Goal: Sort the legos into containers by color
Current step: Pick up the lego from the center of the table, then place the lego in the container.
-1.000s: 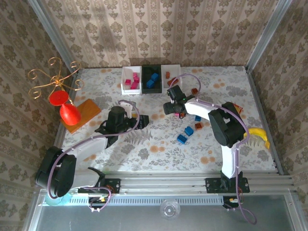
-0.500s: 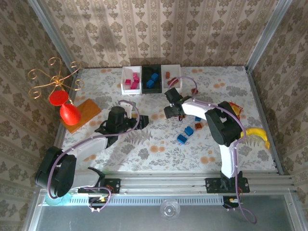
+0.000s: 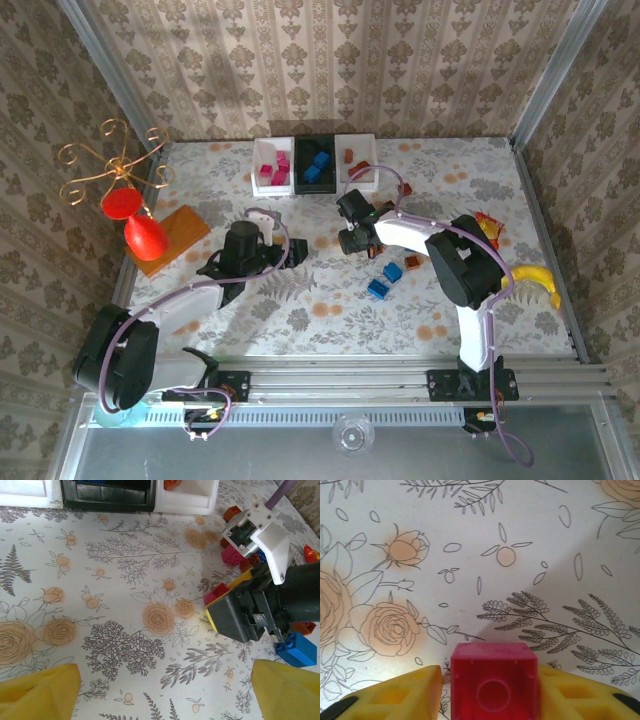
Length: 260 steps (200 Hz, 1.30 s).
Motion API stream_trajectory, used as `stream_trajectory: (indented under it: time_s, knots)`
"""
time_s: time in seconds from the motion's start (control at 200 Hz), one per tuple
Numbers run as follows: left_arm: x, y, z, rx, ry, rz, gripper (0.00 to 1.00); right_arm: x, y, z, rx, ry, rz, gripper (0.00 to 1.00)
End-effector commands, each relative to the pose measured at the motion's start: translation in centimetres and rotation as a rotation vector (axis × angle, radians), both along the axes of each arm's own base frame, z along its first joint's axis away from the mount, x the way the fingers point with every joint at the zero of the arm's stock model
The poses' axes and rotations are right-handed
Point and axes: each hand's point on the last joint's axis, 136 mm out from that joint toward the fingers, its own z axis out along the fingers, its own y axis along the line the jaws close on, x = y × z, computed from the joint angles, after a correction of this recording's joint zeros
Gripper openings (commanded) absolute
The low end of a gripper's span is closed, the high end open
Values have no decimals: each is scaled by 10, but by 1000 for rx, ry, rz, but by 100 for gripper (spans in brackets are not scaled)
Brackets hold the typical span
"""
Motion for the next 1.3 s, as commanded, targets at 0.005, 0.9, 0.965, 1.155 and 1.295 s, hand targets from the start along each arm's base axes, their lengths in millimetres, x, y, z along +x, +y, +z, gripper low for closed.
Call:
stream_trajectory:
  time_s: [0.005, 0.9, 0.965, 1.155, 1.295]
  knots:
    - [3, 10, 8, 11, -37, 32, 89, -6, 12, 1, 36, 23, 35, 44]
    - [54, 83, 89, -121, -229, 304, 93, 170, 178, 132, 699, -438, 53, 34]
    - [53, 81, 92, -133, -228, 292, 93, 187, 181, 129, 676, -459, 37, 35]
    - [47, 76, 93, -150, -214, 266, 93, 223, 186, 132, 653, -539, 35, 44]
    - [39, 77, 88, -151, -198, 264, 93, 229, 179, 148, 667, -558, 46, 58]
